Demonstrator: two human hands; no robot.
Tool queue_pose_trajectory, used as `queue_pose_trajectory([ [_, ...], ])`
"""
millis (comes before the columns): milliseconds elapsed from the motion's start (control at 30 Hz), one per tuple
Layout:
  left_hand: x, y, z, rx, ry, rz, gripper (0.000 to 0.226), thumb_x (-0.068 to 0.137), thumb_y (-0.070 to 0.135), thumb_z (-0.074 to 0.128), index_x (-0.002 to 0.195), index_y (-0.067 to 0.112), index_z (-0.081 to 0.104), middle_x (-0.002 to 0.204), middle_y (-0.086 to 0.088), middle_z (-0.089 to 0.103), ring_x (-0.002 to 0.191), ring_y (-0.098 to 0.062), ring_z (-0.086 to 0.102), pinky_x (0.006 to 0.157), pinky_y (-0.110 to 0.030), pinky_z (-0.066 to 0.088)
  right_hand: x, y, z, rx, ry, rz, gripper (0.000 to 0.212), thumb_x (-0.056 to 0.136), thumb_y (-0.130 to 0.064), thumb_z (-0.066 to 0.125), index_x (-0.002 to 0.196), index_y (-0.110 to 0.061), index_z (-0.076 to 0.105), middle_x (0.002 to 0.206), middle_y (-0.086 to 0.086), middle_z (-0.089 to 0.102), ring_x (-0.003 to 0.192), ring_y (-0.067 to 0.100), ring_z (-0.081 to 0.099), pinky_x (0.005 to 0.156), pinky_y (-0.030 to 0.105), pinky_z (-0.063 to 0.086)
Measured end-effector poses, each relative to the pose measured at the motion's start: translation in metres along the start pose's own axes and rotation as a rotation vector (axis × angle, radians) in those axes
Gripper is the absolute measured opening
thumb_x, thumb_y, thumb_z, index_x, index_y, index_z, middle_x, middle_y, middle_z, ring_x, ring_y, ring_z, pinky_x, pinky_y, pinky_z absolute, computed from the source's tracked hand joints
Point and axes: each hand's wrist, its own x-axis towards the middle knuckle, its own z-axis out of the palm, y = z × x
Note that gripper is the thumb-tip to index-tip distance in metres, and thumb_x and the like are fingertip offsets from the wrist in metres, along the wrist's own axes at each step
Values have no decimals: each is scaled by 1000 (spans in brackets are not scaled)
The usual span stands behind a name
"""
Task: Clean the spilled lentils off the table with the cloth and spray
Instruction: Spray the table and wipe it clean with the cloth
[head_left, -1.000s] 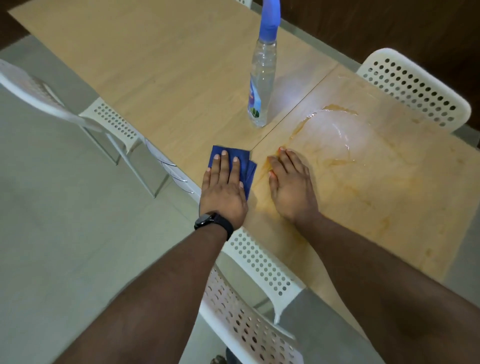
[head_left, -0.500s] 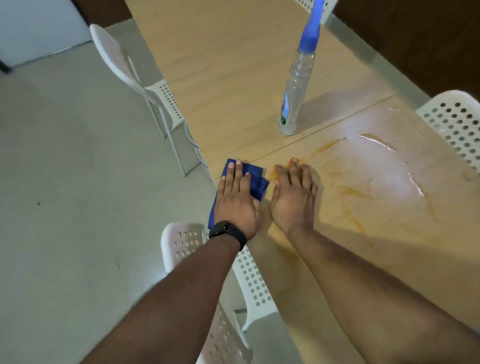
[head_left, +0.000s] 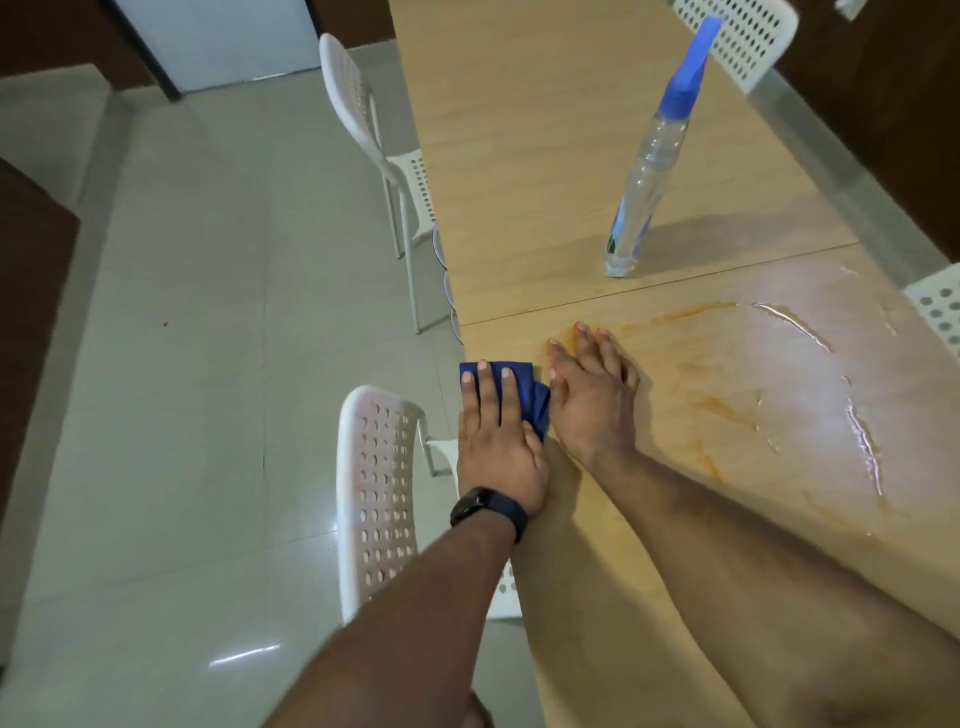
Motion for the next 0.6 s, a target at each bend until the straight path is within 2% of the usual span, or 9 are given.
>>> queue_pose_trajectory([
  [100,38,-4,-5,10,14,-4,77,93,37,5,167,13,-1,173,-12,-14,158,-31,-19,130,-42,-3,-1,-1,2,-58,15,-13,49,104,-37,39,151,-32,53,168,4,35,157,29,22,123,52,23],
  [233,103,-14,-9,37,37,-39,74,98,36,11,167,13,2,173,-13,-10,159,-32,-15,131,-41,-2,-2,-2,7,-91,24,-33,50,106,-39,34,154,-30,48,169,6,33,158,30,19,123,55,22],
  [300,114,-16,-8,40,30,-38,72,100,39,8,167,14,2,174,-11,-11,159,-31,-16,130,-41,-1,-2,-2,8,-100,16,-34,50,109,-41,33,156,-32,44,170,7,29,159,32,15,124,58,20],
  [400,94,-12,-6,-14,11,-56,70,103,43,6,166,16,-4,173,-8,-18,158,-29,-21,130,-41,-1,-3,-3,6,-110,-15,-33,52,109,-44,29,158,-32,41,172,7,25,160,33,12,125,59,17],
  [600,-30,5,9,-107,7,-48,67,107,36,20,167,18,-4,172,-3,-24,158,-25,-23,129,-37,-2,-4,-9,-2,-124,-81,-10,54,110,-45,26,162,-31,34,173,8,19,160,34,7,126,60,12],
])
